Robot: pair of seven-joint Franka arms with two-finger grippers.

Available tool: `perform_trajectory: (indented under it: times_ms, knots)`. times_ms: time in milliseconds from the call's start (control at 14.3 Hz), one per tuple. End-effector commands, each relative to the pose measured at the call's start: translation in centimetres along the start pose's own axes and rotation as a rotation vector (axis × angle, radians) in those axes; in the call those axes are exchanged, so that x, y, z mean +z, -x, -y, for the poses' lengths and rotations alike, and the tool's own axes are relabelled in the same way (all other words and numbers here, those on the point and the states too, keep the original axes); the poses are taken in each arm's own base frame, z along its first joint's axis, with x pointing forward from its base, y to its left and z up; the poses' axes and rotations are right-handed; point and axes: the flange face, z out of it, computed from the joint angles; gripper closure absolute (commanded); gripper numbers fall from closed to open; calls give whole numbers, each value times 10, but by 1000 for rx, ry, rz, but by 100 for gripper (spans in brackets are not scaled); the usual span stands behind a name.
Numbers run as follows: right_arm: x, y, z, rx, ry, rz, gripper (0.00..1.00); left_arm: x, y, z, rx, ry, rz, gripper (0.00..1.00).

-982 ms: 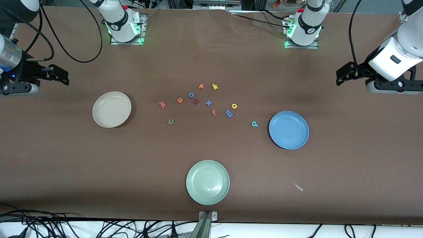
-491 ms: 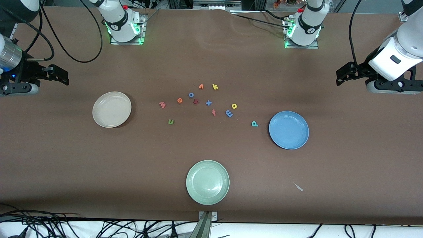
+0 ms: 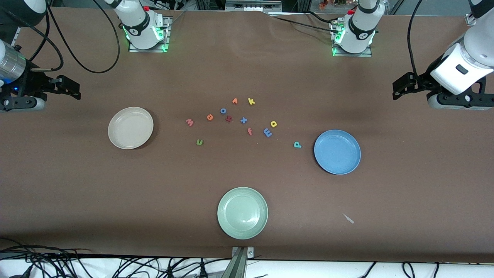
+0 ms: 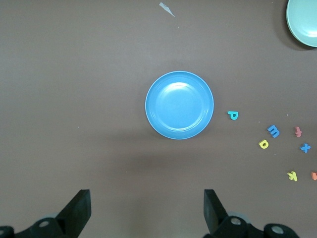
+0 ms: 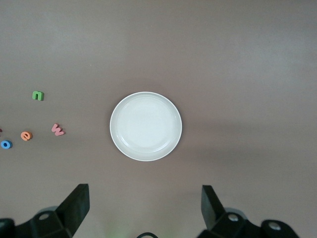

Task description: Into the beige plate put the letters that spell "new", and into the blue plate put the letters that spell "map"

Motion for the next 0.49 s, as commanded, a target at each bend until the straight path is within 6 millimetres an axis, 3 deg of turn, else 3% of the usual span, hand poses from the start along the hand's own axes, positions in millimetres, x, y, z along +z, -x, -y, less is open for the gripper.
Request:
perform_trajectory:
  times_ms: [0, 210, 421]
  knots:
    - [-1, 3, 1, -2, -8, -1, 0, -2, 7, -2, 21, 8, 7, 0]
    - [-1, 3, 1, 1, -10, -1, 0, 9, 5, -25, 62, 4, 32, 0]
    - [-1, 2, 2, 1, -13, -4, 0, 47, -11, -51, 110, 17, 101, 0]
